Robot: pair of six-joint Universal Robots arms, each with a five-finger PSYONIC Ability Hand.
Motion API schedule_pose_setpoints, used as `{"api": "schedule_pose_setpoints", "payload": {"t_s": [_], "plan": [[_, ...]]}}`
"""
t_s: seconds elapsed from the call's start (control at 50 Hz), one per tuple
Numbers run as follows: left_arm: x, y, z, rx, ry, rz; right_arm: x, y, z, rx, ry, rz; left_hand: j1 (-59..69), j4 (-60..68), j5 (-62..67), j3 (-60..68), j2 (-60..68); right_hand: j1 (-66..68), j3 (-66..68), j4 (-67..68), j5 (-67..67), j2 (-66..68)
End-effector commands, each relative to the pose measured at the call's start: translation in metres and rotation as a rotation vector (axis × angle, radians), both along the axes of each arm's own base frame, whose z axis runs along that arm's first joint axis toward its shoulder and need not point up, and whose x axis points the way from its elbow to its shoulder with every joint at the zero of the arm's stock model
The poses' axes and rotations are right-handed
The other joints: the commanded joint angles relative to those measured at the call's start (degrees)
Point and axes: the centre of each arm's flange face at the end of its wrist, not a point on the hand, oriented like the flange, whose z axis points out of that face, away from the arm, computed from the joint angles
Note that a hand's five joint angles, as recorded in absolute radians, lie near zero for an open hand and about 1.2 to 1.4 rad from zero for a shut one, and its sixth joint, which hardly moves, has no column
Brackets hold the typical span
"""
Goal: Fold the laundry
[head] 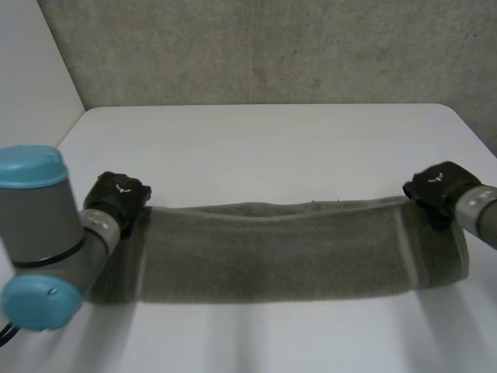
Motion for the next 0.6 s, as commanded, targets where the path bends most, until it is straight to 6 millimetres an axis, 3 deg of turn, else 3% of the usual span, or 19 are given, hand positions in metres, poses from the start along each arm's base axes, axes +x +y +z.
{"api": "schedule_pose_setpoints", "payload": {"t_s": [0.02,0.12,0.26,0.28,0.3,0.32,0.34,0.42,0.46,0.52,0.6], "plan": [[-0.011,-0.029,-0.021,-0.034,0.013,0.0,0.011,-0.034,-0.019,-0.151,-0.011,-0.031,11.2,10.3,10.4,10.3,10.2,24.3,12.4,11.7,13.2,12.6],[-0.018,-0.047,-0.025,-0.106,0.038,-0.003,0.026,-0.047,-0.034,-0.208,-0.021,-0.006,11.2,10.3,10.4,10.3,10.2,24.3,12.4,11.7,13.2,12.6],[-0.022,-0.057,-0.029,-0.147,0.046,-0.005,0.029,-0.054,-0.043,-0.209,-0.022,-0.008,11.2,10.3,10.4,10.3,10.2,24.3,12.4,11.7,13.2,12.6],[-0.022,-0.057,-0.032,-0.141,0.044,-0.005,0.029,-0.054,-0.044,-0.207,-0.022,-0.013,-3.4,-4.4,-4.2,-4.3,-4.4,3.1,-8.9,-9.6,-8.0,-8.7],[-0.022,-0.057,-0.032,-0.141,0.044,-0.005,0.029,-0.054,-0.044,-0.207,-0.022,-0.013,-3.6,-4.5,-4.3,-4.5,-4.5,2.9,-9.1,-9.8,-8.3,-8.9],[-0.022,-0.055,-0.034,-0.136,0.04,-0.005,0.027,-0.055,-0.043,-0.211,-0.02,-0.028,-45.5,-46.5,-46.3,-46.4,-46.5,-41.3,-53.2,-53.9,-52.4,-53.0],[-0.022,-0.055,-0.035,-0.133,0.039,-0.005,0.025,-0.055,-0.041,-0.213,-0.014,-0.051,-55.3,-56.2,-56.0,-56.2,-56.3,-45.7,-57.6,-58.3,-56.8,-57.4],[-0.022,-0.053,-0.033,-0.132,0.047,-0.011,0.021,-0.053,-0.03,-0.23,-0.007,-0.1,-58.8,-59.7,-59.6,-59.7,-59.8,-45.7,-57.6,-58.3,-56.8,-57.4],[-0.022,-0.052,-0.031,-0.137,0.054,-0.009,0.017,-0.045,-0.01,-0.255,-0.021,-0.13,-58.8,-59.7,-59.6,-59.7,-59.8,-45.7,-57.6,-58.3,-56.8,-57.4],[-0.02,-0.048,-0.018,-0.158,0.062,-0.006,0.013,-0.039,-0.004,-0.252,-0.026,-0.138,-58.8,-59.7,-59.6,-59.7,-59.8,-45.7,-57.6,-58.3,-56.8,-57.4],[-0.014,-0.034,-0.007,-0.166,0.069,-0.005,0.012,-0.009,0.004,-0.188,-0.051,-0.104,-58.8,-59.7,-59.6,-59.7,-59.8,-45.7,-57.6,-58.3,-56.8,-57.4]]}}
